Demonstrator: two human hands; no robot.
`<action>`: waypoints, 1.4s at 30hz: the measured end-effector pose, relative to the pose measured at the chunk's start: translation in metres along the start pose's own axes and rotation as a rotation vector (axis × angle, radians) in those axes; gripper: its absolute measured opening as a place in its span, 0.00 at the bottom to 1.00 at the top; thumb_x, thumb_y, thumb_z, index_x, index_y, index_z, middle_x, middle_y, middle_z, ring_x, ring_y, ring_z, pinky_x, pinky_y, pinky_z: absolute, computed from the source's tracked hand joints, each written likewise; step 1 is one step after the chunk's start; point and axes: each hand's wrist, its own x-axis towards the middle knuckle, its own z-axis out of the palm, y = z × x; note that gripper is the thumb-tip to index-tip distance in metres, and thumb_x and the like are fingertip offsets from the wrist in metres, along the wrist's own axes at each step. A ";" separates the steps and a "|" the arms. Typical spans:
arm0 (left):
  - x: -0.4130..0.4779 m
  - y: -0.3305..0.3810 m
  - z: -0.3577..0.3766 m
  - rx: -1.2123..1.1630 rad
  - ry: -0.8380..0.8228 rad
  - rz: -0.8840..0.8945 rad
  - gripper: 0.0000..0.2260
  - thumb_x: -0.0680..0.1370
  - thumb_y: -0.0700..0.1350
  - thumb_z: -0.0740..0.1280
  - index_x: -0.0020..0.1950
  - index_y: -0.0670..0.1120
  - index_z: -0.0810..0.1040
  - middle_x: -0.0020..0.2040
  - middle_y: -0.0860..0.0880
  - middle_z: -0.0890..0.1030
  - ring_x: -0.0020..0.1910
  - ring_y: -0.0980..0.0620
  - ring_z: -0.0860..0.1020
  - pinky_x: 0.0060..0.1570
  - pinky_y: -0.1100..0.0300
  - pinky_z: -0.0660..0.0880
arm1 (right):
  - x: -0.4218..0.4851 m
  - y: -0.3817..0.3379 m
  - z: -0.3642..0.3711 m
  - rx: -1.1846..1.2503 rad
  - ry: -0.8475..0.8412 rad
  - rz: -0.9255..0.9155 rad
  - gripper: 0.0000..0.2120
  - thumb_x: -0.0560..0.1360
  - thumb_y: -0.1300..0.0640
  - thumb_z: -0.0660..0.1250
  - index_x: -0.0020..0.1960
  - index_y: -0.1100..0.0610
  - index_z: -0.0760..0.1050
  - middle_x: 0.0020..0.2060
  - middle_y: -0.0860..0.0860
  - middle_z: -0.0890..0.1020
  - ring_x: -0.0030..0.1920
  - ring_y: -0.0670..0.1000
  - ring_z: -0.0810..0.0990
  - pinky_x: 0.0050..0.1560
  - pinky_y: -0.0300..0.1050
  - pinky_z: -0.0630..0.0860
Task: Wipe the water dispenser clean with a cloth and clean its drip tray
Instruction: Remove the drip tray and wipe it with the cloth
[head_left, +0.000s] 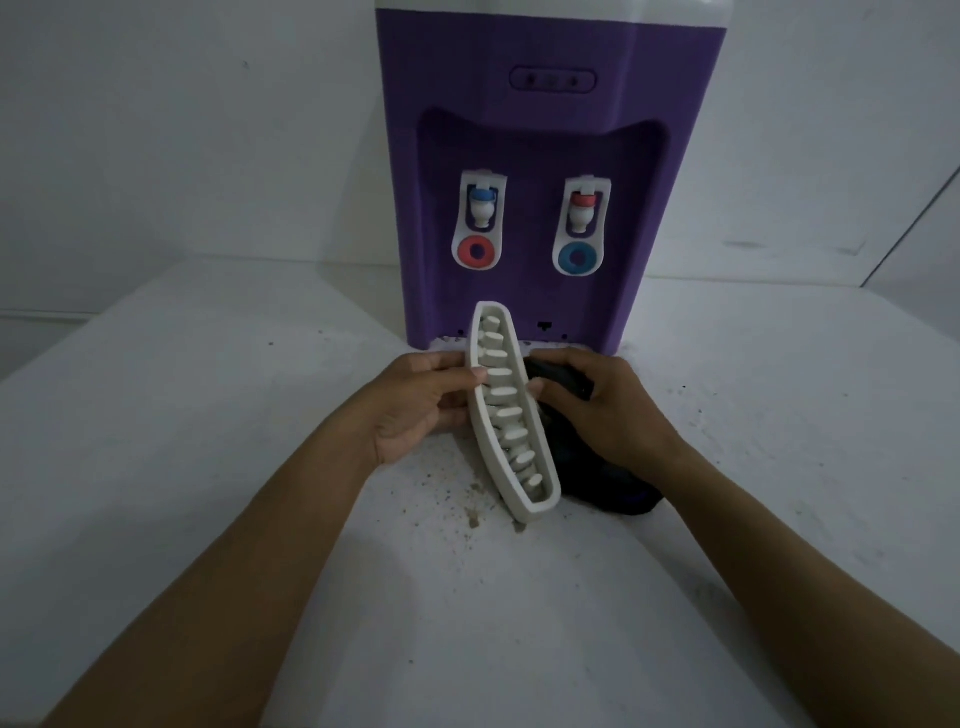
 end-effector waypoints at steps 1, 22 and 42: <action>0.000 0.000 -0.001 -0.017 0.002 0.009 0.14 0.78 0.37 0.67 0.63 0.39 0.77 0.57 0.40 0.83 0.55 0.44 0.82 0.51 0.53 0.81 | 0.001 0.002 -0.001 0.001 0.046 0.013 0.12 0.77 0.55 0.67 0.59 0.50 0.78 0.49 0.39 0.81 0.48 0.34 0.78 0.46 0.25 0.72; 0.006 -0.006 0.001 -0.142 0.039 0.075 0.14 0.76 0.36 0.68 0.62 0.39 0.77 0.54 0.41 0.83 0.49 0.48 0.83 0.48 0.56 0.81 | 0.027 -0.010 -0.002 -0.377 -0.030 -0.401 0.12 0.76 0.63 0.66 0.59 0.56 0.79 0.54 0.50 0.82 0.51 0.42 0.76 0.54 0.26 0.68; 0.002 0.000 -0.001 -0.126 0.086 0.125 0.15 0.76 0.37 0.69 0.63 0.42 0.77 0.55 0.42 0.83 0.50 0.47 0.84 0.45 0.56 0.81 | -0.009 -0.023 -0.026 -0.425 -0.270 -0.458 0.12 0.74 0.63 0.68 0.56 0.53 0.80 0.53 0.48 0.82 0.52 0.36 0.73 0.54 0.21 0.67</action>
